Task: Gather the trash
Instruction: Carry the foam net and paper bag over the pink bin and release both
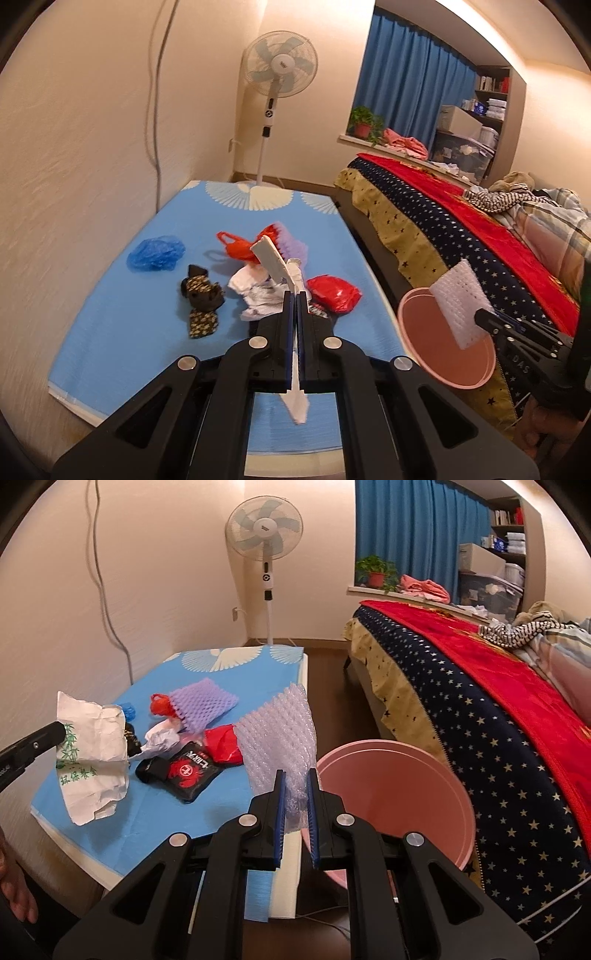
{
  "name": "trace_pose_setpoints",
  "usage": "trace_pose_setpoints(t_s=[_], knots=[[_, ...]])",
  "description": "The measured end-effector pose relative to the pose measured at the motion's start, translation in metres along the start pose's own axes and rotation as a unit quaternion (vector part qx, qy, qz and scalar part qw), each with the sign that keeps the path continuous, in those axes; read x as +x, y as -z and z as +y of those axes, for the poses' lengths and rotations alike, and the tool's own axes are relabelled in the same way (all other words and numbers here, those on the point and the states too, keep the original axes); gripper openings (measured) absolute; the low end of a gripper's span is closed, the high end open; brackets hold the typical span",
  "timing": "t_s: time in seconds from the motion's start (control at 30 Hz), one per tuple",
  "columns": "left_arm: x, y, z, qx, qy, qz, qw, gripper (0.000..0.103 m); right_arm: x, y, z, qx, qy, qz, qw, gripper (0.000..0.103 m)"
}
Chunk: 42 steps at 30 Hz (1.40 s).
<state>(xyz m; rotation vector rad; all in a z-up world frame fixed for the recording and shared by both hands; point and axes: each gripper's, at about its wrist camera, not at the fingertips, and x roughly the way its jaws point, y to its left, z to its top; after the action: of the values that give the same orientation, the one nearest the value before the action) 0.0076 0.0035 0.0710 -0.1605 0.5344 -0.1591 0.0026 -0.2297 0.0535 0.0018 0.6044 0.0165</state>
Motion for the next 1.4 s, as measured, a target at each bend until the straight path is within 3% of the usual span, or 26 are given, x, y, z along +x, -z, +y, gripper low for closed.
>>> trace_pose_setpoints(t_s=[0.3,0.77,1.0,1.4], knots=[[0.004,-0.003,-0.031,0.009,0.031,-0.003,0.9995,0.001,-0.006,-0.005,-0.015,0.025,0.030,-0.019,0.999,0.011],[0.044,-0.007,-0.097,0.040,0.091,0.006,0.9950,0.001,-0.011,-0.007,-0.068,0.084,0.121,-0.041,0.988,0.011],[0.068,-0.009,-0.125,0.042,0.122,0.011,0.9916,0.001,-0.012,-0.004,-0.099,0.117,0.155,-0.041,0.980,0.011],[0.107,0.000,-0.158,0.045,0.154,0.036,0.9863,0.001,0.006,0.003,-0.119,0.139,0.182,-0.026,0.973,0.012]])
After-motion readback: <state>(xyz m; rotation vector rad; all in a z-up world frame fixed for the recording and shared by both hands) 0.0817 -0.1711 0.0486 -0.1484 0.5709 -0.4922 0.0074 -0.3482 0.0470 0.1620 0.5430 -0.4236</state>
